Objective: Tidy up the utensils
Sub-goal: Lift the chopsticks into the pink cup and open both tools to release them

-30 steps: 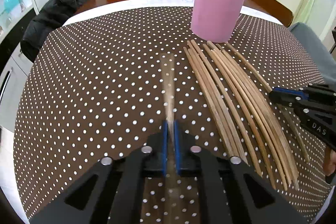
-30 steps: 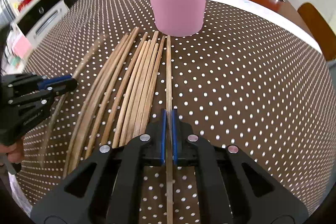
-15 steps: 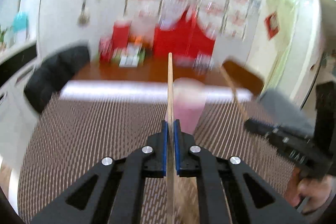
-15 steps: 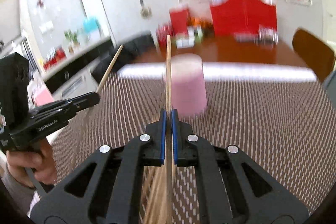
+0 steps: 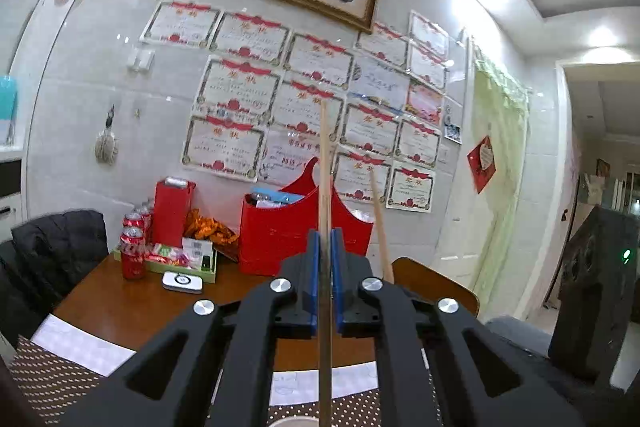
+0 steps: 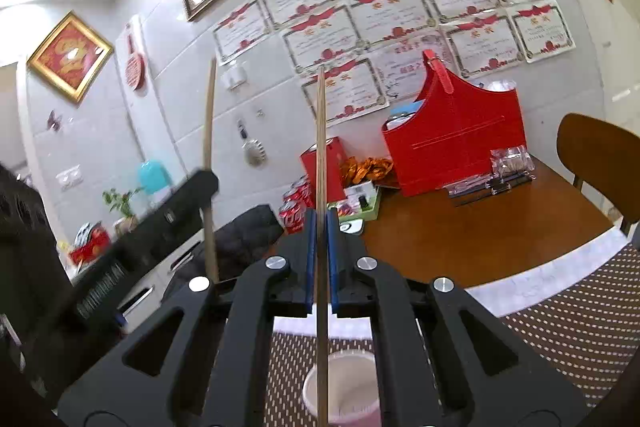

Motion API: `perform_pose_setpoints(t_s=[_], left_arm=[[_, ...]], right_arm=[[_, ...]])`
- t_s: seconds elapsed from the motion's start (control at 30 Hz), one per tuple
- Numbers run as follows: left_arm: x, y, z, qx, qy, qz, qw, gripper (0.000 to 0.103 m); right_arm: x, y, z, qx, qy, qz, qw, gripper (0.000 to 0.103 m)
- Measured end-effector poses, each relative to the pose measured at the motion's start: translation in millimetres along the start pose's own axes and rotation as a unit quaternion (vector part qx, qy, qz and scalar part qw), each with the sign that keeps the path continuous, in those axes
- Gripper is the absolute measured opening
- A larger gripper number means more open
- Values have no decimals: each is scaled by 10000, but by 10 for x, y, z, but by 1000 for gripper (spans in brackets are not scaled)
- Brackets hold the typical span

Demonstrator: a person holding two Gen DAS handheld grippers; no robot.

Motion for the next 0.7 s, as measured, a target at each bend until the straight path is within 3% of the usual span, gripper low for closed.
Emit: perform_pose_setpoints(t_s=[0.23,0.47,0.5,0.53,0.57,0.6,0.63,0.67,0.7], left_arm=[[-293,417,365,-321,-129,-99,9994,6],[-393,674,397,-503,-199,-97,9985,9],[-384,678,393,-523,-205,-41,9984,15],[-377,674,355,-499,-202,-4,9985,31],[-410,642,292,-422,-323,-32,9986,46],[-455,596,221,-345,-371,-138,9986,55],[-496,553,153,-288,-392,-253,9985,75],[-523,519,102,-282,-463,-299,9981,87],[-540,486,52,-300,-570,-282,9975,88]], right_arm=[[144,296,383,-151,237,-151,9995,6],[318,585,448,-462,272,-38,9986,8],[322,588,416,-486,258,-36,9985,19],[358,574,372,-468,366,7,9982,24],[396,551,331,-440,421,92,9981,41],[475,519,258,-384,508,277,9976,66],[539,489,185,-320,576,420,9969,79],[567,469,128,-261,586,467,9968,92],[572,429,31,-165,527,458,9974,93]])
Point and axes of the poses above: each gripper's, at about its wrist camera, not at the fingertips, and z roughly the way its jaws point, x to its right, y to its underside, the point moved 8 cm from there along z, roughly the way its jaws point, and after that the axes turned 1 degree about -y, right-handed, at the moved point
